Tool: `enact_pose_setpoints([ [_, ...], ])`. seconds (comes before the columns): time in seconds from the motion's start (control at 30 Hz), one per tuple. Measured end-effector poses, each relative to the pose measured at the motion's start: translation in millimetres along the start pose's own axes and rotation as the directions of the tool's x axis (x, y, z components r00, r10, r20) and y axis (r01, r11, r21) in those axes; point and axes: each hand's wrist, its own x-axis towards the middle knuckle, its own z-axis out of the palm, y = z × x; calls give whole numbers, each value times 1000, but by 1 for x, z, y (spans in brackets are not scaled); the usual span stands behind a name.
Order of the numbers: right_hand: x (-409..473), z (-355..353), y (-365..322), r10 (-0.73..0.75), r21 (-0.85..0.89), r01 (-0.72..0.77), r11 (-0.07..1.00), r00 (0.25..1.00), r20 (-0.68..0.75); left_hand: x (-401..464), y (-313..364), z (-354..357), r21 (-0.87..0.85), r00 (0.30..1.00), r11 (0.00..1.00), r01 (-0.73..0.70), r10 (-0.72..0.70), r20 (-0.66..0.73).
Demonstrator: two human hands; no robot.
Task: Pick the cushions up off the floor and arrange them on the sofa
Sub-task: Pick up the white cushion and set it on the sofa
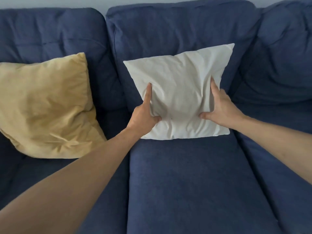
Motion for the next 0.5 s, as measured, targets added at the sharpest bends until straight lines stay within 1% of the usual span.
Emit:
enact_pose_setpoints([
  [0.13, 21, 11, 10, -15, -28, 14, 1000, 1000, -11, 27, -18, 12, 39, 999, 999, 6, -4, -38],
  [0.23, 31, 19, 18, -2, -40, 2, 999, 1000, -10, 40, -29, 20, 48, 997, 998, 35, -31, -75],
  [0.4, 43, 29, 30, 25, -54, -27, 998, 999, -35, 47, -34, 35, 149, 990, 988, 40, -19, -140],
  [0.5, 45, 31, 34, 15, -81, -19, 997, 998, -56, 46, -34, 42, 171, 984, 983, 60, -30, -175],
])
